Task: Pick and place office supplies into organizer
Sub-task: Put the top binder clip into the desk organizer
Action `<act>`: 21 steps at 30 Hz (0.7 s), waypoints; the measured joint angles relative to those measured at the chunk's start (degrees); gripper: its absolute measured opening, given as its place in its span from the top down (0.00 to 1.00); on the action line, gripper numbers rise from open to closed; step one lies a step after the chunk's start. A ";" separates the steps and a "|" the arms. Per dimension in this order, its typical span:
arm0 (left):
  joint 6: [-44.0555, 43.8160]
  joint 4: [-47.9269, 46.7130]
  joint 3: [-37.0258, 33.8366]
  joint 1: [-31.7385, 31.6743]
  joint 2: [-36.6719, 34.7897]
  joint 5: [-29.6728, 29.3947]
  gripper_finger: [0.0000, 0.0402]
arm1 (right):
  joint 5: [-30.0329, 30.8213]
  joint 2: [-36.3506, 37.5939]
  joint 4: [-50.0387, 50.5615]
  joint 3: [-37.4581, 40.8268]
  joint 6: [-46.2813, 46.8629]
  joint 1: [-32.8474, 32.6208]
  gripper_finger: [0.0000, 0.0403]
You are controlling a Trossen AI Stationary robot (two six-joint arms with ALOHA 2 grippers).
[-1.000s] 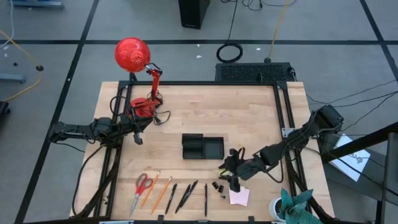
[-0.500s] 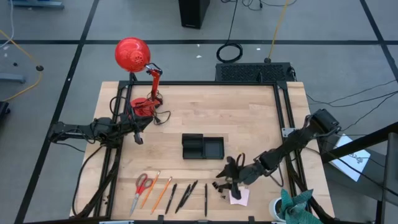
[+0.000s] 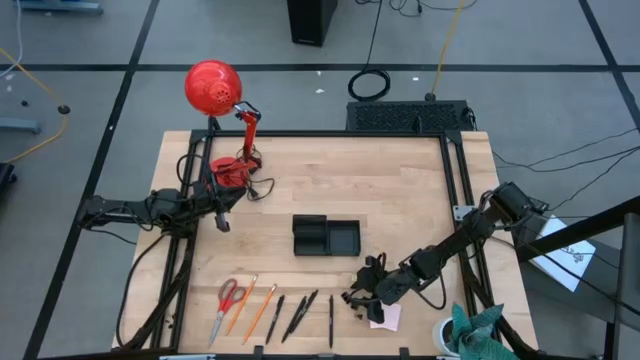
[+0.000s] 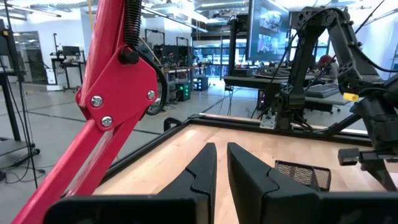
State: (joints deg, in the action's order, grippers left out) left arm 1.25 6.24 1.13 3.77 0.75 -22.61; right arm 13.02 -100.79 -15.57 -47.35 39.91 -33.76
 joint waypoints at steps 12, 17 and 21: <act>-0.04 0.00 0.00 0.00 0.00 0.00 0.88 | 0.72 -0.10 -0.44 0.00 1.26 0.42 0.48; -0.04 0.00 0.00 0.02 0.00 0.00 0.88 | 2.17 -0.27 -0.33 0.00 1.42 0.42 0.48; -0.04 0.00 0.00 0.00 -0.02 -0.02 0.88 | 3.39 -1.68 -0.54 0.00 1.56 0.42 0.48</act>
State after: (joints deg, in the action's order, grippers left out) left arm 1.21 6.24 1.13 3.77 0.73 -22.63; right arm 16.41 -102.47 -16.12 -47.35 41.47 -33.34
